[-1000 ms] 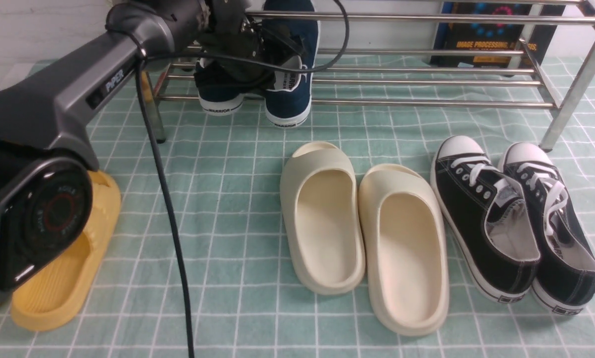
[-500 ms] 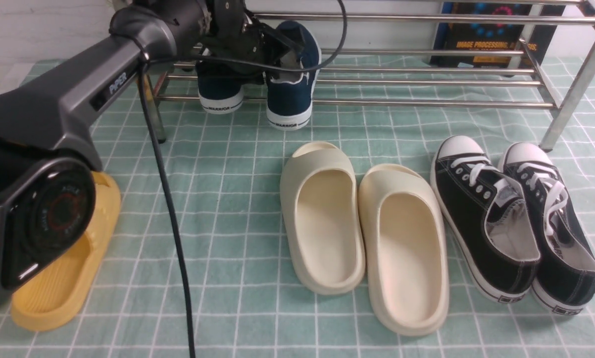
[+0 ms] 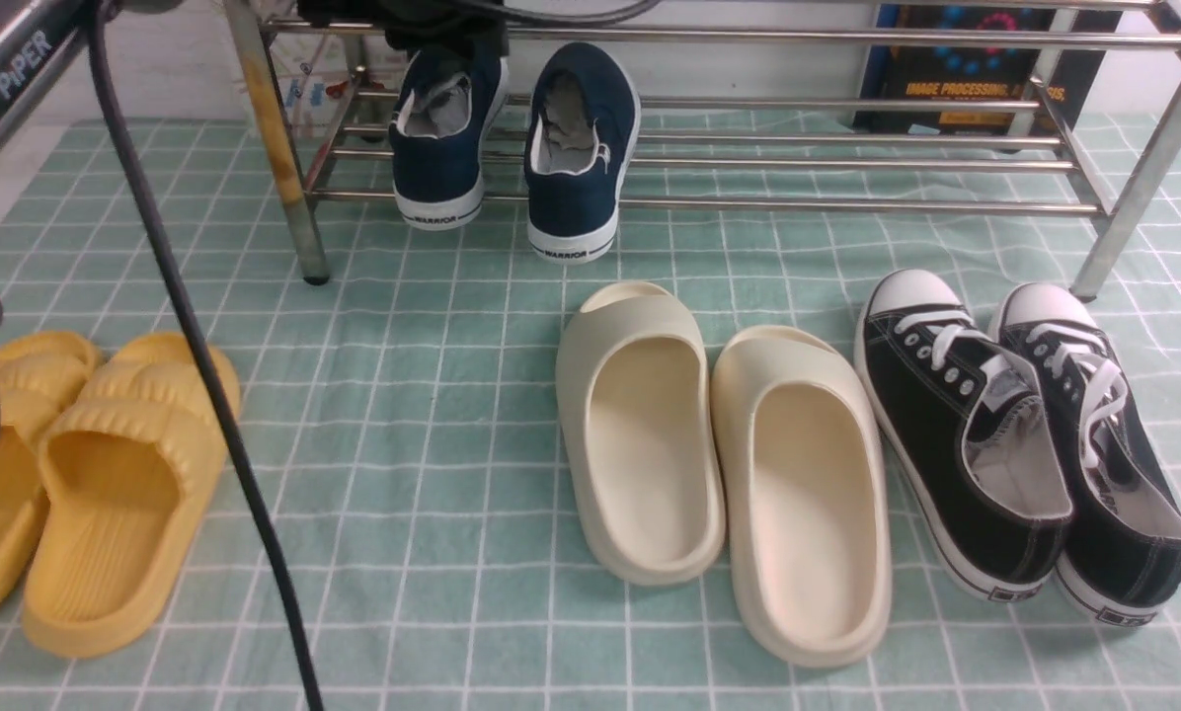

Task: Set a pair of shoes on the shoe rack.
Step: Use the left arm to put a shoe into the shoe rack

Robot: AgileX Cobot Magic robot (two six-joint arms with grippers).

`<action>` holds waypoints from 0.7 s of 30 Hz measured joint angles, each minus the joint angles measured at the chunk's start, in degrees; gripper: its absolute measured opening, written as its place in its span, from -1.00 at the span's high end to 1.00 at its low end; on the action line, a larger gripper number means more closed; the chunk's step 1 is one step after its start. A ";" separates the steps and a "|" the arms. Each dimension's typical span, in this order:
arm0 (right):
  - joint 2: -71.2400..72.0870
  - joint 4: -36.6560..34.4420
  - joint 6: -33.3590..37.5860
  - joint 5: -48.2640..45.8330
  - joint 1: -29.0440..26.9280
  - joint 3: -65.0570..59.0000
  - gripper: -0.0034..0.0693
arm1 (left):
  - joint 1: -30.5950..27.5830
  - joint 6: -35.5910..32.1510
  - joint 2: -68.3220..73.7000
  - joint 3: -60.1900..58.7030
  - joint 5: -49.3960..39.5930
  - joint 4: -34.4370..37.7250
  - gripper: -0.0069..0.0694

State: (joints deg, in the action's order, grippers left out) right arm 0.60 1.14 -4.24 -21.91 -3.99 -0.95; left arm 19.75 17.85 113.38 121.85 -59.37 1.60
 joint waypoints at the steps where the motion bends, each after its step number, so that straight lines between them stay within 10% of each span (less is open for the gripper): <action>1: 0.00 0.00 0.00 0.00 0.00 0.00 0.25 | 0.00 -1.05 0.29 -0.22 -1.47 0.36 0.62; 12: 0.00 0.00 0.00 0.00 0.00 0.00 0.25 | 3.34 -8.56 11.07 -4.08 2.71 5.83 0.85; 21: 0.00 0.00 0.00 0.00 0.00 0.00 0.25 | 4.11 1.64 13.47 -3.95 13.76 0.81 0.85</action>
State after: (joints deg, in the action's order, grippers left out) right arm 0.60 1.14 -4.24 -21.91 -3.99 -0.95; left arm 23.86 19.49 126.85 117.90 -45.61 2.41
